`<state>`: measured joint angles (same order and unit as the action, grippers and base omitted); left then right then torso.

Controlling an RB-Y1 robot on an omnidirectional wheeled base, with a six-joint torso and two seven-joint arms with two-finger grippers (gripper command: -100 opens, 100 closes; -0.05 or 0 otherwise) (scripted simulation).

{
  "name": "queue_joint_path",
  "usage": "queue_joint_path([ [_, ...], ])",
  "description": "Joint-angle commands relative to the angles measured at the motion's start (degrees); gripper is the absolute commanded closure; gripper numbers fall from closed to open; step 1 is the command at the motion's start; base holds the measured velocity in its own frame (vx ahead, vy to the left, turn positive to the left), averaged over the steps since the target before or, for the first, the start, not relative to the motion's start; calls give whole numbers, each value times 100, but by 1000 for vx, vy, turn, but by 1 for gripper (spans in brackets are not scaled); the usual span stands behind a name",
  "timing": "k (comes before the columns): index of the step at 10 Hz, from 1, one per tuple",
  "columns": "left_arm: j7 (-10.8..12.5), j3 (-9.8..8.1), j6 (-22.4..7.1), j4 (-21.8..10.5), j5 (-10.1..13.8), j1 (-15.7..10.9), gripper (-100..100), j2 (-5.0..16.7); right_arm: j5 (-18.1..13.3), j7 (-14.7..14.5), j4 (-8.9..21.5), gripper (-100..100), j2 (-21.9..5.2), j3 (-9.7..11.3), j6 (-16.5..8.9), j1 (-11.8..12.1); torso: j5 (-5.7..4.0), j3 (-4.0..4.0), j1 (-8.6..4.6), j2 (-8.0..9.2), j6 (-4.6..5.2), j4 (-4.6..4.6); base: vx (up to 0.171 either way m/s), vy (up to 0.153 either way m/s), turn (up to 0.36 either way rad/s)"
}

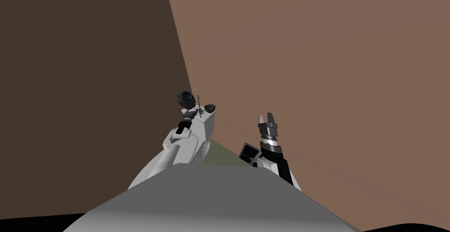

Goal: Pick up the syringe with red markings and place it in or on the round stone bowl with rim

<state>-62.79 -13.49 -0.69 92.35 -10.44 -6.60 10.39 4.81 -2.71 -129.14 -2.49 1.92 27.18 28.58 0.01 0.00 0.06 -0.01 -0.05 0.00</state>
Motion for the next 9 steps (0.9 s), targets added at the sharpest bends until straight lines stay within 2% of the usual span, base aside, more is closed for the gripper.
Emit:
queue_joint_path([
  [1,2,-31,9,-45,36,-9,-100,36,0,0,0,0,0,0,0,0,0,0,0,0,0,0,-54,-17,203],
  [4,-36,-101,-37,-89,96,-7,-100,135,0,0,0,0,1,1,0,-1,-8,28,-38,48,-2,10,-115,-90,242],
  [7,-61,-118,-71,-87,103,0,-100,169,0,0,0,0,1,1,0,-1,-6,10,-24,17,2,5,-34,-39,25],
  [9,-74,-124,-93,-86,105,4,-100,186,0,0,0,0,0,0,0,0,-1,3,-4,5,1,2,5,20,30],
])
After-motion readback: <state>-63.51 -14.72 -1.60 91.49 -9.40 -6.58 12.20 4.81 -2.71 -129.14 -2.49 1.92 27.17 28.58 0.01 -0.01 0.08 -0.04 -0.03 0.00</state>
